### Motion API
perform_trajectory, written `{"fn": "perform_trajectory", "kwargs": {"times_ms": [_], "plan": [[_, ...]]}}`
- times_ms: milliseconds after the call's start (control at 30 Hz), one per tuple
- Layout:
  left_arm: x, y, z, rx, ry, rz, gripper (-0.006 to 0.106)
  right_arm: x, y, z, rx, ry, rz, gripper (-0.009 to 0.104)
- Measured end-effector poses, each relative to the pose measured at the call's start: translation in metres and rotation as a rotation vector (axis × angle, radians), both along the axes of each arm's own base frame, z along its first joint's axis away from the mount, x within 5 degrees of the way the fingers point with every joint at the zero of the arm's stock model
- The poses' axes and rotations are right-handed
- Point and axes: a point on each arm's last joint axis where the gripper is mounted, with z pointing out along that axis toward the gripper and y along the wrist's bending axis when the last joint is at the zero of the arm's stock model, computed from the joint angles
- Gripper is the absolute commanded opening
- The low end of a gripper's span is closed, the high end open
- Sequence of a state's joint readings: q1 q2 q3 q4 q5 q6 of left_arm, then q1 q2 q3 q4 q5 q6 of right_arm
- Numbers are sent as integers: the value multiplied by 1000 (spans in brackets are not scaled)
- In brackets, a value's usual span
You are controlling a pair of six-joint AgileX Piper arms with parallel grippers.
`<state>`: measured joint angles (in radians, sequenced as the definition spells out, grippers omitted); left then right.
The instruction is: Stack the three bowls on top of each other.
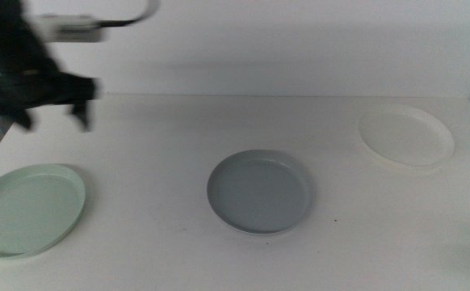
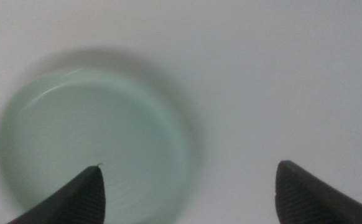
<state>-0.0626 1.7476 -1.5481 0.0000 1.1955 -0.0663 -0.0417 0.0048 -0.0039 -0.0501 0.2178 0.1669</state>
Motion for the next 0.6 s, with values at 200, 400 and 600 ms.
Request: {"fn": "perform_trajectory", "kwargs": {"times_ms": [200,400,600], "plan": [[-30,96,-23,-10,87,166,94,0,0,0,0,0,0,81],[-55,150,-53,-65,135,250,94,0,0,0,0,0,0,81],[-41,167,-75,-5,66,188,93,0,0,0,0,0,0,81]]}}
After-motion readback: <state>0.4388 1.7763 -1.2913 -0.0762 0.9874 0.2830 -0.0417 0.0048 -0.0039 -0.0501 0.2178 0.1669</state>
